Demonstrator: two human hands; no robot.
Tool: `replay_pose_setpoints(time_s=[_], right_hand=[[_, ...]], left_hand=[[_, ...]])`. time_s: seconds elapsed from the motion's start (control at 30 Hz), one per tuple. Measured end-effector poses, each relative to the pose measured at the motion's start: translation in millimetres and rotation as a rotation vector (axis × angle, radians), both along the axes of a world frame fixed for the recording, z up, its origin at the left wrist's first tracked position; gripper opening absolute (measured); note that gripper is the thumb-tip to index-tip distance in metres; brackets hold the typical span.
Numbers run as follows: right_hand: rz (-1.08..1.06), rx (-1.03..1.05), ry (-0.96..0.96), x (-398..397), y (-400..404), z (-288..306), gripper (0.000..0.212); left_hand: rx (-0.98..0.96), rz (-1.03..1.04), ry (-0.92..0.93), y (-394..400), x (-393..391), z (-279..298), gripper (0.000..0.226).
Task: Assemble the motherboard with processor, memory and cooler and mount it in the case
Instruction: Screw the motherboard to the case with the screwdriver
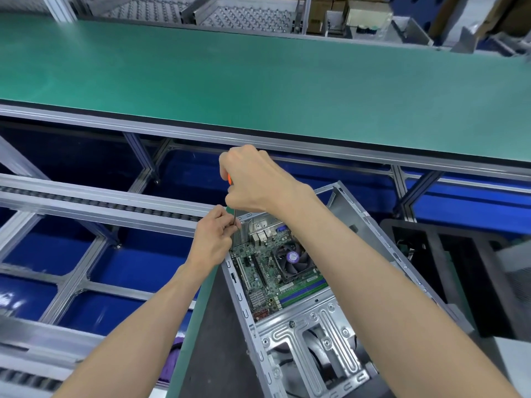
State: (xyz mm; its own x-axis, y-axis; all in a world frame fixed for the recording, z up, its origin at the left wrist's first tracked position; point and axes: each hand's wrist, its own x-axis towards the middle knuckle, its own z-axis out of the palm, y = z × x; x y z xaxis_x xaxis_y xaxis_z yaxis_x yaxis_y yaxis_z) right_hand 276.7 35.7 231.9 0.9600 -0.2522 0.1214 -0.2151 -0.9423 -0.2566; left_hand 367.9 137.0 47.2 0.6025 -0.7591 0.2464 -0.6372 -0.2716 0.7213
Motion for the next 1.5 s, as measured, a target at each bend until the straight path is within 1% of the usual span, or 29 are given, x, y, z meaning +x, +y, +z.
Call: replay_pose_setpoints(time_s=[0.1, 0.17, 0.27, 0.33, 0.4, 0.47, 0.53, 0.57, 0.63, 0.7, 0.77, 0.83, 0.87, 1.0, 1.07, 1.17, 1.23, 1.3, 1.4, 1.5], right_hand=[[-0.034, -0.077, -0.049, 2.1, 0.3, -3.9, 0.016], [-0.079, -0.114, -0.068, 1.9, 0.5, -5.4, 0.021], [-0.030, -0.052, -0.031, 5.7, 0.2, -2.1, 0.017], [0.024, 0.010, 0.012, 6.7, -0.4, 0.7, 0.022], [0.004, 0.014, 0.006, 5.5, -1.4, 0.2, 0.022], [-0.074, -0.037, -0.042, 4.3, -3.5, -4.6, 0.014], [-0.136, -0.108, -0.071, 2.4, -4.2, -7.4, 0.024], [-0.127, -0.107, -0.072, 2.0, -4.0, -6.3, 0.024], [-0.051, -0.027, -0.040, 2.6, -4.6, -2.4, 0.021], [0.000, 0.039, 0.000, 2.9, -4.3, 0.5, 0.026], [-0.038, -0.040, -0.043, 3.0, -3.0, -2.7, 0.017], [-0.105, -0.164, -0.078, 2.5, -1.2, -5.3, 0.017], [-0.109, -0.174, -0.081, 2.5, -0.5, -5.2, 0.018], [-0.023, -0.012, -0.034, 1.6, -3.5, -0.5, 0.020], [-0.048, -0.022, -0.059, 1.8, -2.8, -3.0, 0.016], [-0.093, -0.087, -0.081, 2.3, -1.1, -5.8, 0.023], [-0.037, -0.045, -0.045, 3.6, -3.1, -4.1, 0.021], [0.005, -0.005, -0.006, 3.6, -4.5, -1.4, 0.024], [-0.059, -0.092, -0.029, 0.9, -2.1, -3.0, 0.018], [-0.089, -0.197, -0.052, -2.0, 2.2, -6.0, 0.024]], left_hand=[[-0.012, -0.003, 0.045, 0.8, 1.5, -0.8, 0.023], [-0.015, -0.021, 0.062, 1.9, 2.3, -1.1, 0.029], [-0.019, -0.023, 0.044, 3.5, 1.8, -1.8, 0.035], [-0.009, -0.015, 0.008, 3.5, 2.4, -3.6, 0.029], [0.000, -0.022, -0.020, 3.6, 3.4, -5.1, 0.023], [-0.003, -0.030, -0.037, 3.5, 4.4, -5.8, 0.019], [0.002, -0.036, -0.051, 3.3, 4.3, -5.7, 0.018], [0.004, -0.035, -0.051, 3.3, 4.2, -5.6, 0.018], [0.005, -0.034, -0.035, 3.2, 3.7, -4.1, 0.026], [0.000, -0.033, -0.036, 2.5, 3.4, -2.8, 0.033], [0.008, -0.042, -0.046, 1.8, 3.6, -1.2, 0.030], [0.015, -0.046, -0.051, 1.6, 2.8, -0.5, 0.030], [0.014, -0.044, -0.055, 2.2, 2.8, -0.2, 0.031], [-0.002, -0.036, -0.074, 3.4, 3.1, -0.4, 0.029], [0.005, -0.043, -0.078, 3.0, 3.4, -0.5, 0.028], [0.002, -0.050, -0.086, 3.4, 3.9, -1.2, 0.024], [-0.008, -0.040, -0.098, 3.8, 2.9, -0.7, 0.028], [-0.022, -0.039, -0.093, 3.6, 2.9, -0.4, 0.032], [-0.013, -0.052, -0.092, 3.0, 3.9, -1.8, 0.028], [-0.010, -0.040, -0.090, 3.7, 4.6, -2.4, 0.029]])
